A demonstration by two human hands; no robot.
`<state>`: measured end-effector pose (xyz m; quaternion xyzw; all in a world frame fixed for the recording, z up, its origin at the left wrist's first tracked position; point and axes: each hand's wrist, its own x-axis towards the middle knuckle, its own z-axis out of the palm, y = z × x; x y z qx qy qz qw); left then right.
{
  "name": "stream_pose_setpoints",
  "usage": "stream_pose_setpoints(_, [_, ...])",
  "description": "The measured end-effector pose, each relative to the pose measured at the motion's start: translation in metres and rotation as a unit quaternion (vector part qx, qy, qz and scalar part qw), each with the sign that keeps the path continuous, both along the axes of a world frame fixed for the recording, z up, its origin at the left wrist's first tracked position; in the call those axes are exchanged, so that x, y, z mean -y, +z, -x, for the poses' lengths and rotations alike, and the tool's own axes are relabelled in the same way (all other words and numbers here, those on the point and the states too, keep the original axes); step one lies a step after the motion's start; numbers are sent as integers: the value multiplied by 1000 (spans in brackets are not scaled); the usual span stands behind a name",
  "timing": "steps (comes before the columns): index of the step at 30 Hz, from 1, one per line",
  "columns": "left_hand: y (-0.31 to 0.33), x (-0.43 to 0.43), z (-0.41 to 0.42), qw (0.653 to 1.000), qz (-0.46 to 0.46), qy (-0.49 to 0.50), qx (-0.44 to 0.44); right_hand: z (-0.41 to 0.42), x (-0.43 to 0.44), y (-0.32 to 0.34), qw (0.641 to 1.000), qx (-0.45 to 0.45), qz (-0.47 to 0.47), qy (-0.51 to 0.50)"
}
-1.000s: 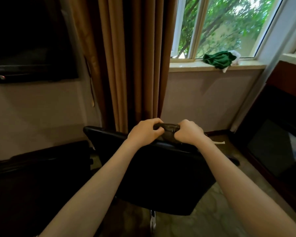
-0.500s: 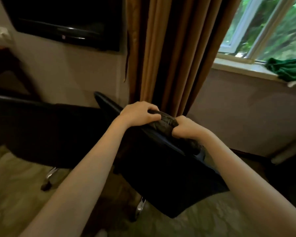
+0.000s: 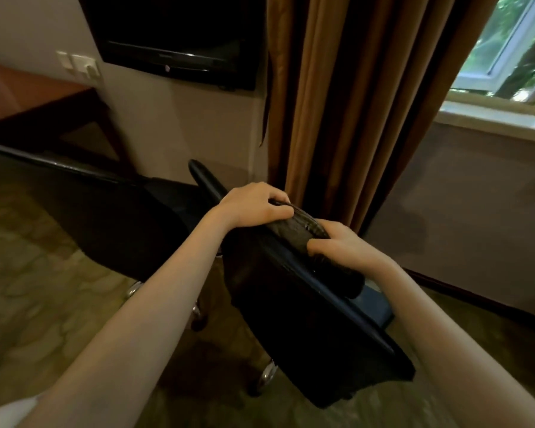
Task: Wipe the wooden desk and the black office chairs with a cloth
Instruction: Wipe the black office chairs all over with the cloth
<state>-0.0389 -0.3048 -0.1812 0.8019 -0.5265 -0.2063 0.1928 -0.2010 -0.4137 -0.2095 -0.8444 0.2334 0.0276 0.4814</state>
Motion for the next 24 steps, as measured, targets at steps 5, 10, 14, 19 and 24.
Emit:
stream_pose_setpoints(5, [2, 3, 5, 999, -17, 40, 1, -10, 20, -4, 995, -15, -76, 62])
stream_pose_setpoints(10, [-3, 7, 20, 991, -3, 120, 53, -13, 34, -7, 983, -21, -148, 108])
stream_pose_setpoints(14, [-8, 10, 44, 971, 51, 206, 108, -13, 38, -18, 986, 12, -117, 121])
stream_pose_setpoints(19, [-20, 16, 66, 933, 31, 316, 172, -7, 38, -18, 983, 37, -119, 137])
stream_pose_setpoints(24, [-20, 22, 80, 901, 59, 387, 190, -7, 47, -28, 979, 75, -134, 134])
